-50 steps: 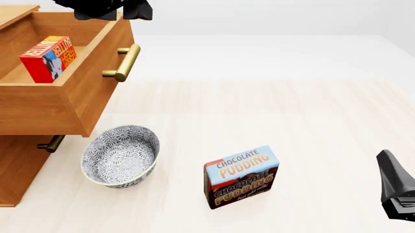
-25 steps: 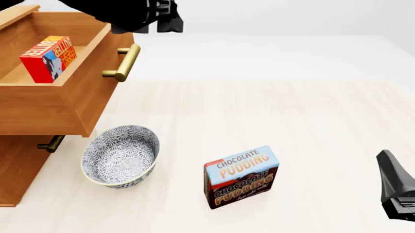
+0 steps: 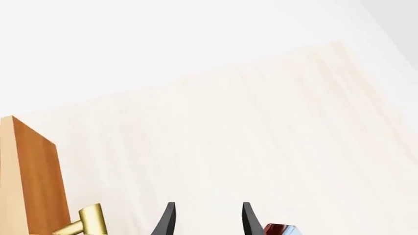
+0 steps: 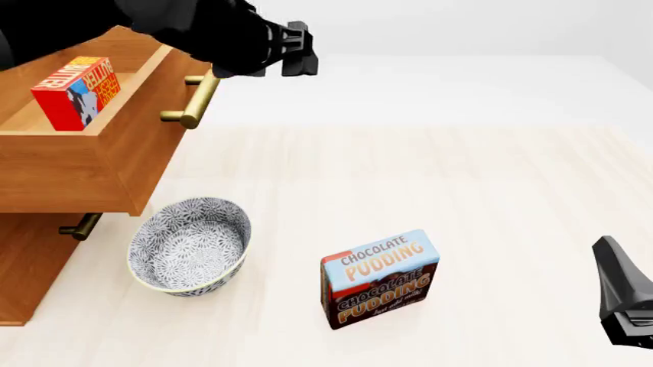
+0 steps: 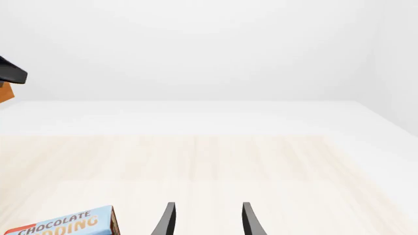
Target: Put the butter at the back in the top drawer of the cabinet and close it.
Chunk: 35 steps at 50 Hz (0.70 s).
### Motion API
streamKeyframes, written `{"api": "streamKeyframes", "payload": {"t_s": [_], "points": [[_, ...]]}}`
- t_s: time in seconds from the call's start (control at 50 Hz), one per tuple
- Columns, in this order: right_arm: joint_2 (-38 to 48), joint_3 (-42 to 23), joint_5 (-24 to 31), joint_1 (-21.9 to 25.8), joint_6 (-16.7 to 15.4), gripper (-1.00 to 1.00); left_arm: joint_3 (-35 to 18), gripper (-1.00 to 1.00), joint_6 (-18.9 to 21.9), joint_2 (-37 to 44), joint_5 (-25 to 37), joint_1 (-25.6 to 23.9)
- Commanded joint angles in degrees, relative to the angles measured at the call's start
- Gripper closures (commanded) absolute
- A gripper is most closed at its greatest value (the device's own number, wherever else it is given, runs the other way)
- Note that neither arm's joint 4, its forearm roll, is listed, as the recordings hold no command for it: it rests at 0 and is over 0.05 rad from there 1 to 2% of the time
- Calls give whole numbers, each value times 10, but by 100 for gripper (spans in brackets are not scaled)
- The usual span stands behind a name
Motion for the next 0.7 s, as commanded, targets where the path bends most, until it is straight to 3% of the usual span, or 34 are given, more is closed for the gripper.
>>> {"api": "streamKeyframes", "payload": {"t_s": [0.02, 0.7], "points": [[0, 0, 0, 0, 0, -100, 15, -100, -16, 18, -22, -11], [0, 0, 0, 0, 0, -100, 39, -100, -29, 60, -56, 2]]}}
